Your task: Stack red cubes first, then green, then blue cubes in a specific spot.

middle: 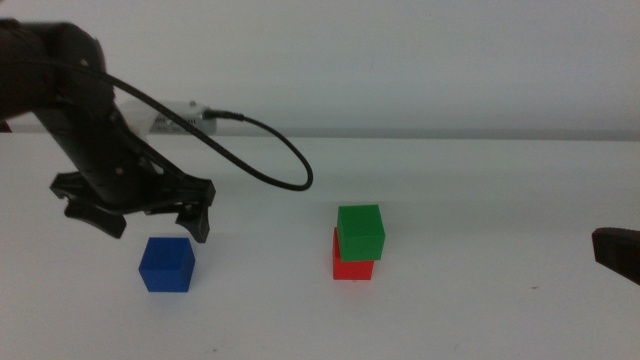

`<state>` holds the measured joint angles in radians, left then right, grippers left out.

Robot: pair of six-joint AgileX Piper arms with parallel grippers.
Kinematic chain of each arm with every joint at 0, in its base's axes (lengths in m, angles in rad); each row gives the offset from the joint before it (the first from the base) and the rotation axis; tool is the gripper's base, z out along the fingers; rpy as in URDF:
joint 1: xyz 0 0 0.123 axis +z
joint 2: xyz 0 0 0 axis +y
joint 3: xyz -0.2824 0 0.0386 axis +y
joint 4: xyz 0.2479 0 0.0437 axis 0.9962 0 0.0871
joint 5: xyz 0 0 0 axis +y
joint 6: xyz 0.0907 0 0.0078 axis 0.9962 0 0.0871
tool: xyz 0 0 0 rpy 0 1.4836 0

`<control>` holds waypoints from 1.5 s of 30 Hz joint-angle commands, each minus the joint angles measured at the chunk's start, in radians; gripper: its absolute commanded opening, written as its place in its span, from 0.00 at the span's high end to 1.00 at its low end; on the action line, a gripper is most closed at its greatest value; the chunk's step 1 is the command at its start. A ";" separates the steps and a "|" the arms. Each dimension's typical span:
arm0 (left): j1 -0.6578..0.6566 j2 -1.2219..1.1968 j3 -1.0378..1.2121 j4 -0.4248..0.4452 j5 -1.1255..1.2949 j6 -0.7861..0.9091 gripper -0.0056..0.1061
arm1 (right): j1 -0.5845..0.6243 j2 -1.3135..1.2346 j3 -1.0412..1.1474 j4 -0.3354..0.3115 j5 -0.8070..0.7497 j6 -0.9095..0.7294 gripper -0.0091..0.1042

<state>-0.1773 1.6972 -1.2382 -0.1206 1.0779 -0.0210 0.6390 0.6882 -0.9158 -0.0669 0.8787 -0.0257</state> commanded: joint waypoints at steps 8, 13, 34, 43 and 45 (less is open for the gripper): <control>-0.003 0.107 0.001 0.046 -0.095 -0.089 0.11 | -0.006 -0.004 0.006 -0.004 -0.004 0.000 0.12; -0.003 0.109 0.065 0.078 -0.171 -0.145 0.11 | -0.006 -0.004 0.006 -0.004 -0.004 0.000 0.12; -0.003 0.147 0.126 0.040 -0.229 -0.138 0.14 | -0.006 -0.004 0.006 -0.004 -0.004 0.000 0.12; -0.011 0.129 0.119 -0.043 -0.148 -0.145 0.75 | -0.006 -0.004 0.006 -0.004 -0.004 0.000 0.12; -0.039 0.088 0.098 -0.044 -0.115 -0.173 0.95 | -0.006 -0.004 0.006 -0.004 -0.004 0.000 0.12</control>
<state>-0.1976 1.8211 -1.1238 -0.1363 0.9347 -0.1695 0.6390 0.6882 -0.9158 -0.0669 0.8787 -0.0240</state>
